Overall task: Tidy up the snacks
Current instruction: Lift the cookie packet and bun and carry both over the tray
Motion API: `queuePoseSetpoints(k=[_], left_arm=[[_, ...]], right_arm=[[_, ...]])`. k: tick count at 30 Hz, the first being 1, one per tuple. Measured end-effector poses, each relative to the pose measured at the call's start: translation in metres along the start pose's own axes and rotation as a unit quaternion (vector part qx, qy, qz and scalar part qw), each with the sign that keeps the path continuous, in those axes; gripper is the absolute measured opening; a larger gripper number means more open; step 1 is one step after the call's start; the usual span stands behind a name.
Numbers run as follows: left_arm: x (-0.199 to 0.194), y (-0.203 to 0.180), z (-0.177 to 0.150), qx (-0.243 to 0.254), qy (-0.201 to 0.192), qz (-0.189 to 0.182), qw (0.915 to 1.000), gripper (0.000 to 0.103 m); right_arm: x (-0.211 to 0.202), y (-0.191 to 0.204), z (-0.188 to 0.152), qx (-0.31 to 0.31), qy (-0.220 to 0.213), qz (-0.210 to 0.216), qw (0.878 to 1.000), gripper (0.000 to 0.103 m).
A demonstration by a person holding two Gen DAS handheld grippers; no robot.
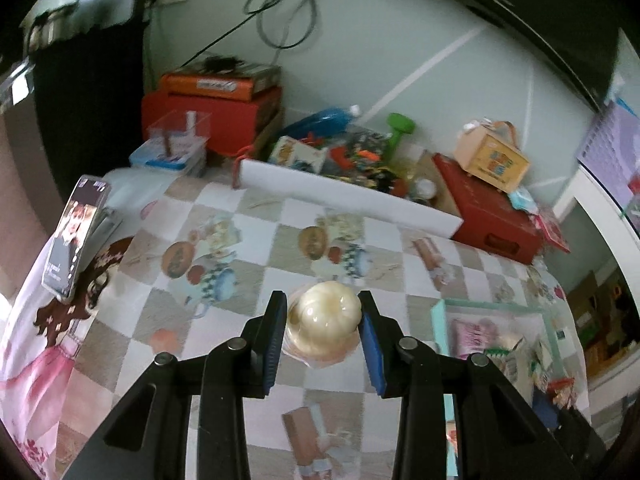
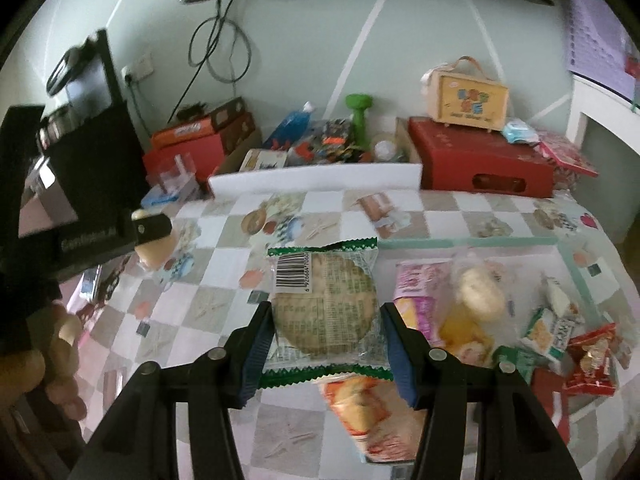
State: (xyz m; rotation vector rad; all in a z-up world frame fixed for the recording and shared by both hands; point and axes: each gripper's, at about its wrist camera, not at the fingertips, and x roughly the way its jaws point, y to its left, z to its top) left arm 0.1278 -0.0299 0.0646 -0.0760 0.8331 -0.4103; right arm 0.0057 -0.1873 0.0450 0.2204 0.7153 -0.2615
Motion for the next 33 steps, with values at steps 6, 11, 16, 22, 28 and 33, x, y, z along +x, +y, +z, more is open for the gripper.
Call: queuePoseSetpoints(k=[6,11,16,22,28,33], left_arm=[[-0.003,-0.033,-0.002,0.028,0.003,-0.030,0.9992,0.037],[-0.005,-0.067,-0.006,0.052,0.006,-0.061,0.9967,0.037],[-0.001,-0.105,-0.016,0.083,0.019,-0.095,0.9919,0.037],[0.000,-0.144,-0.030,0.123,0.031,-0.120,0.9846,0.037],[0.011,-0.172,-0.047,0.156,0.048,-0.125,0.9786,0.037],[0.018,-0.182,-0.055,0.173,0.056,-0.126,0.9752,0.037]], right_arm=[[-0.013,-0.036,0.007,0.043,-0.020,-0.003,0.999,0.057],[-0.026,-0.074,0.012,0.086,-0.031,-0.018,0.996,0.057],[-0.042,-0.123,0.013,0.141,-0.048,-0.048,0.988,0.057],[-0.054,-0.175,0.006,0.202,-0.051,-0.087,0.974,0.057],[-0.049,-0.198,-0.001,0.224,-0.034,-0.099,0.969,0.057],[-0.039,-0.193,-0.002,0.212,-0.022,-0.093,0.973,0.057]])
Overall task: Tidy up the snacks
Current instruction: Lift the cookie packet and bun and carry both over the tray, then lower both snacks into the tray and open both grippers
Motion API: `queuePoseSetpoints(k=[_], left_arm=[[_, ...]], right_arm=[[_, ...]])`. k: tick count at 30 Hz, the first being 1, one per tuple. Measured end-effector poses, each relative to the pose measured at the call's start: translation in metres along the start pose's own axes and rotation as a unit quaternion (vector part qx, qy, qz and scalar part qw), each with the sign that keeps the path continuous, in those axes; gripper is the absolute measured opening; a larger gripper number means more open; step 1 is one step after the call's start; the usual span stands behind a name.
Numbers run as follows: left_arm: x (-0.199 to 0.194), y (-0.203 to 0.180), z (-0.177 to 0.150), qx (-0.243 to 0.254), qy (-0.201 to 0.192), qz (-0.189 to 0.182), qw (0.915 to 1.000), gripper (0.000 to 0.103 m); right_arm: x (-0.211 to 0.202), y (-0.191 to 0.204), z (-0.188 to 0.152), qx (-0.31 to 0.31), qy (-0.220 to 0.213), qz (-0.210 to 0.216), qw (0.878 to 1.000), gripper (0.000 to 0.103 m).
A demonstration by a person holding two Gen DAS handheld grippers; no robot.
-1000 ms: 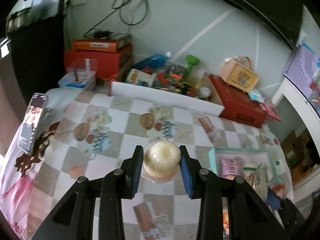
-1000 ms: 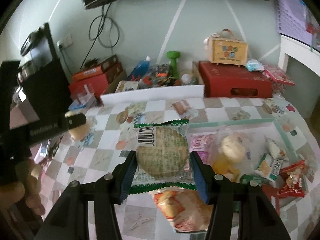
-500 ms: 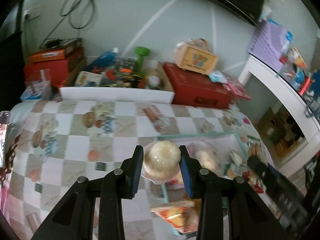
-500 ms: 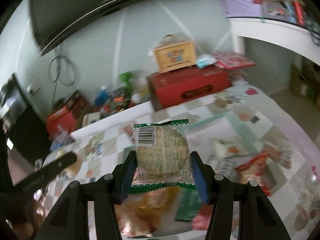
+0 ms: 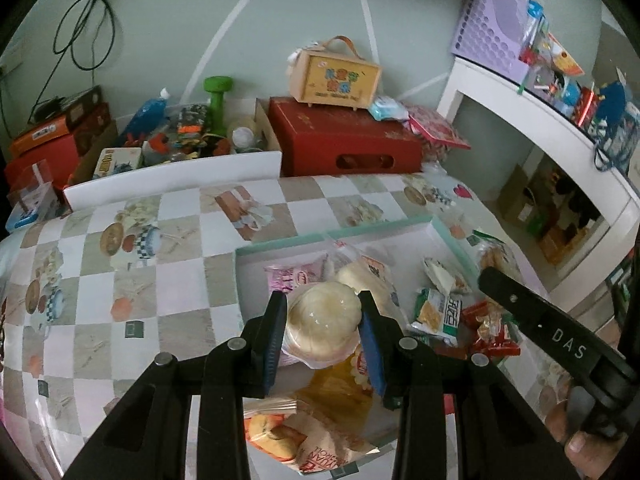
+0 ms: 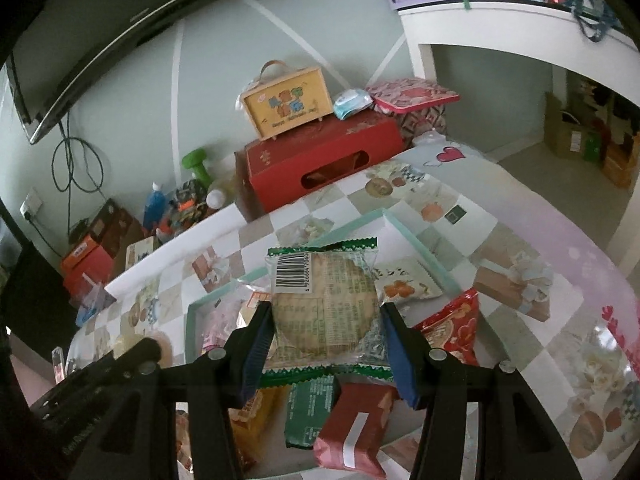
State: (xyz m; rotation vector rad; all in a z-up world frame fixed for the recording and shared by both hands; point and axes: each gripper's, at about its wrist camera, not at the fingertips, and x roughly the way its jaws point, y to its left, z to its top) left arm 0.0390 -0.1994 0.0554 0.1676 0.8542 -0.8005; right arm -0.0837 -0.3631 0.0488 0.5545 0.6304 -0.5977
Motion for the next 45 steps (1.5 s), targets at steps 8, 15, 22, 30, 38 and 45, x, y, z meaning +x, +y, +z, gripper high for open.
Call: queuePoseSetpoints(k=[8,15,22,30,38,45], left_arm=[[0.009,-0.009,-0.002,0.012,0.004,-0.006,0.9999,0.037],[0.017,-0.016,-0.004,0.023,0.012,-0.013,0.9996,0.037],[0.024,-0.024,-0.006,0.035,0.020,-0.015,0.9991,0.037],[0.019,-0.024,-0.004,0.037,0.008,-0.012,0.9992,0.042],[0.010,-0.009,0.001,0.016,0.001,0.009,0.9998,0.065],[0.002,0.022,0.001,-0.011,-0.014,0.078,0.9968,0.089]], right_arm=[[0.009,0.004,-0.005,-0.009,0.011,-0.004,1.000,0.057],[0.014,0.009,-0.007,-0.017,0.021,-0.005,1.000,0.057],[0.018,0.008,-0.008,-0.017,0.027,-0.009,0.999,0.057],[0.019,0.007,-0.008,-0.017,0.029,-0.007,0.999,0.058],[0.018,0.011,-0.008,-0.025,0.026,-0.013,0.999,0.067],[0.026,0.019,-0.012,-0.048,0.040,-0.021,0.998,0.082]])
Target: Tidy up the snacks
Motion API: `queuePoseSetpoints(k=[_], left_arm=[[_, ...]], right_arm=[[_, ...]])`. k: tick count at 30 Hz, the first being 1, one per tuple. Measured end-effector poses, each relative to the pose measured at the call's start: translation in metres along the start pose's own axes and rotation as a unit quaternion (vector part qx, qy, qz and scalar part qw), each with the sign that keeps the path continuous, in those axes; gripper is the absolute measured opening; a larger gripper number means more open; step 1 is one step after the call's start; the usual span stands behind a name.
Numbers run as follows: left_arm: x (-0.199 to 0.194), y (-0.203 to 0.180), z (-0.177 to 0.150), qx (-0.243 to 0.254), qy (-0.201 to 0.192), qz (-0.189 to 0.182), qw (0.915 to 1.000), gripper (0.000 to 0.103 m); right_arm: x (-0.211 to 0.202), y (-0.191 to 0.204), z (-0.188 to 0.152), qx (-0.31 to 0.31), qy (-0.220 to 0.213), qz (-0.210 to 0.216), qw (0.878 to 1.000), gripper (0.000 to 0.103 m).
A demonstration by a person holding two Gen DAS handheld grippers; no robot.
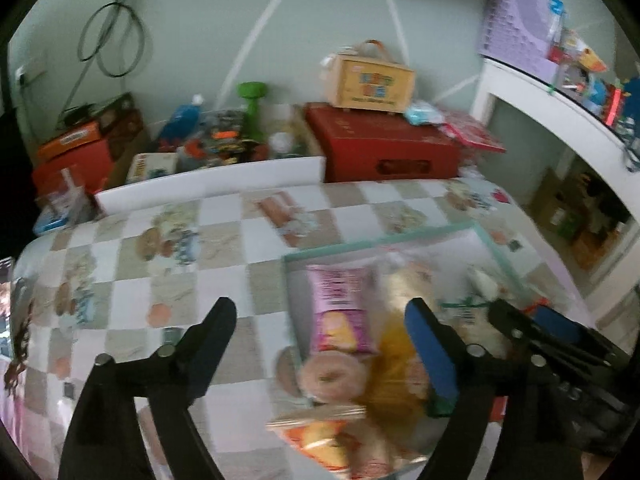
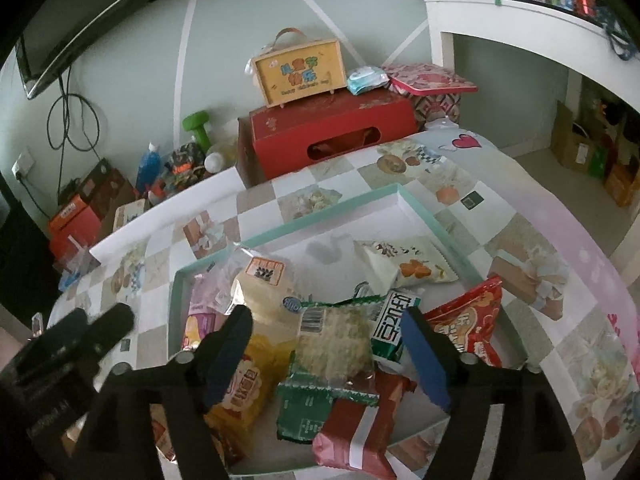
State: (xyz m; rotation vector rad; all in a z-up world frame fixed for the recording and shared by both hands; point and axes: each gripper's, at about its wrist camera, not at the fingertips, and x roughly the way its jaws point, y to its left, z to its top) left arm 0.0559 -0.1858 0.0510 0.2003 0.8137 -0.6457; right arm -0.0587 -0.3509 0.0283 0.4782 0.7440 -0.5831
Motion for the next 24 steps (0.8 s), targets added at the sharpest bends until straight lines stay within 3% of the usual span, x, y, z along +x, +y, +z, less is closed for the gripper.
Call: queuePoseSetpoints(k=[5,14,17,20,22,24], left_arm=[[-0.004,0.024,-0.001,-0.028,-0.023,0.048,0.9982,0.103],[-0.019,0.041,-0.020,-0.048,-0.022,0.076,0.9957,0.103],[-0.033,0.036,-0.028,-0.039,-0.038,0.127,0.9903,0.103],[-0.051,0.031,-0.041,-0.033,-0.057,0.203,0.9769,0.103],[-0.059,0.033,-0.054,-0.036,-0.059,0.216,0.9740,0.103],[-0.063,0.041,-0.068,-0.051,-0.041,0.201,0.9775,0.103]], right_arm=[[0.003,0.010,-0.004,-0.027,0.000,-0.002,1.000,0.103],[-0.005,0.022,-0.012,-0.048,-0.011,-0.003,0.999,0.103],[-0.014,0.025,-0.018,-0.051,-0.014,0.005,0.999,0.103],[-0.025,0.028,-0.029,-0.064,-0.021,0.007,0.998,0.103],[-0.030,0.029,-0.040,-0.072,-0.019,0.005,0.997,0.103],[-0.035,0.029,-0.053,-0.078,-0.015,0.002,0.997,0.103]])
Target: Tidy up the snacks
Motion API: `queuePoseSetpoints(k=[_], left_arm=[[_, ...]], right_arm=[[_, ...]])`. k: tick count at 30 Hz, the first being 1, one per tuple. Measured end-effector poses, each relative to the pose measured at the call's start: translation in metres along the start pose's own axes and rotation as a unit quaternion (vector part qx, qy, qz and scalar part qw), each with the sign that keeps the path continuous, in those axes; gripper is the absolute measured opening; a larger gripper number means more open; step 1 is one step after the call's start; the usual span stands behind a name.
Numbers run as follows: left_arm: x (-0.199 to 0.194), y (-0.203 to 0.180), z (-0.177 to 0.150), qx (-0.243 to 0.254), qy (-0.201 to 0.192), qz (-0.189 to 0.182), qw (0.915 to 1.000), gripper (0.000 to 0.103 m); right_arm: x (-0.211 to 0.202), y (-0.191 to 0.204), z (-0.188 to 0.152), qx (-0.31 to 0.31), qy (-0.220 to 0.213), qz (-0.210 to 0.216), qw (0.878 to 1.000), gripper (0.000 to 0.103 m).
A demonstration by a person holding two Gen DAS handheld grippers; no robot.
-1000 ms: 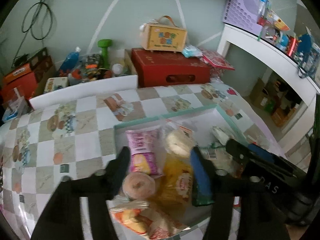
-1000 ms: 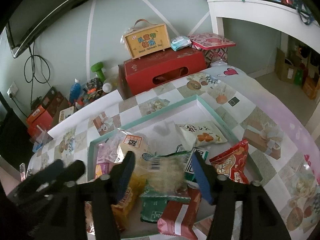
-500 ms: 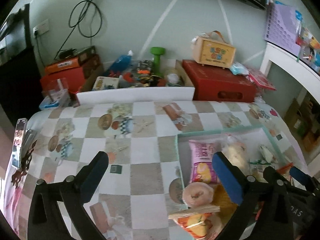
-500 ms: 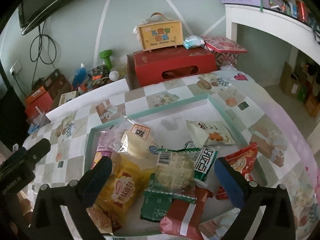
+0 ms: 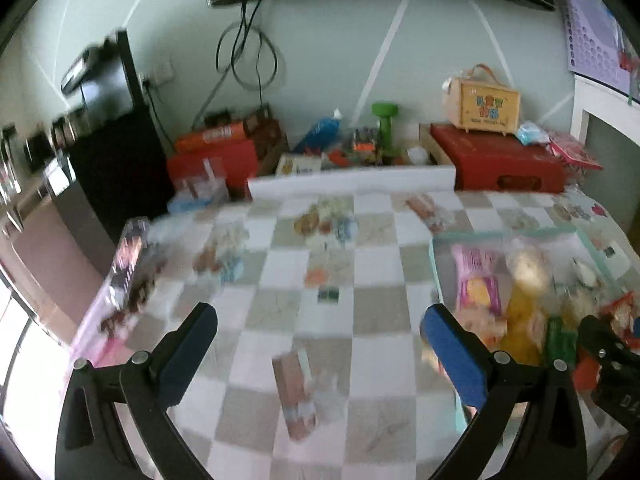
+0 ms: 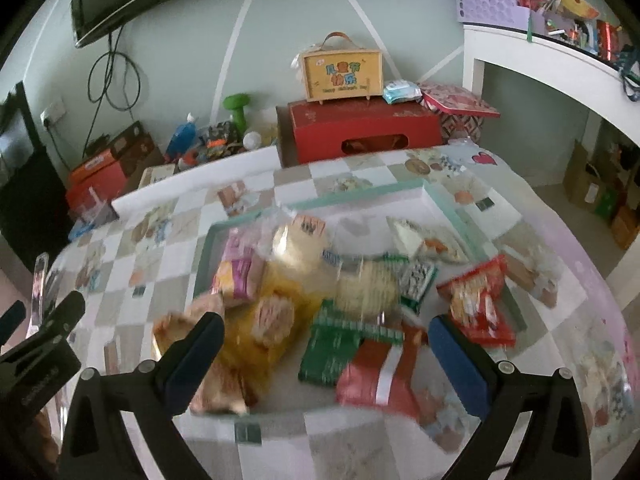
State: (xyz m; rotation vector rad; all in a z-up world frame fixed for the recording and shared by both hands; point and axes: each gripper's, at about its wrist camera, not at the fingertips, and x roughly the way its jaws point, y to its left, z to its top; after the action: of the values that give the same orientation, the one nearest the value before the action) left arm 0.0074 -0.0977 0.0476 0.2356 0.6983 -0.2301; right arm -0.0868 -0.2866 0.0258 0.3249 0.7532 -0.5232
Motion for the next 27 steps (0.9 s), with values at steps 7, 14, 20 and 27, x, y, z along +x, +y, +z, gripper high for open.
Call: queuePoseSetpoints(k=[7,14,20,27], left_arm=[[-0.006,0.022,-0.038,-0.025,0.050,-0.008,0.9984,0.103],[-0.010,0.031,-0.056,-0.029,0.067,-0.008,0.9973,0.103],[-0.002,0.034,-0.058,-0.033,0.086,-0.015,0.9956,0.103],[0.012,0.039,-0.060,-0.041,0.121,-0.015,0.9917,0.103]], right_arm=[[-0.011,0.019,-0.042,-0.039,0.017,0.000,0.999,0.103],[-0.016,0.038,-0.066,-0.070,0.022,0.000,0.997,0.103],[-0.012,0.044,-0.067,-0.078,0.023,-0.002,0.997,0.103],[-0.003,0.042,-0.066,-0.072,0.034,-0.004,0.997,0.103]])
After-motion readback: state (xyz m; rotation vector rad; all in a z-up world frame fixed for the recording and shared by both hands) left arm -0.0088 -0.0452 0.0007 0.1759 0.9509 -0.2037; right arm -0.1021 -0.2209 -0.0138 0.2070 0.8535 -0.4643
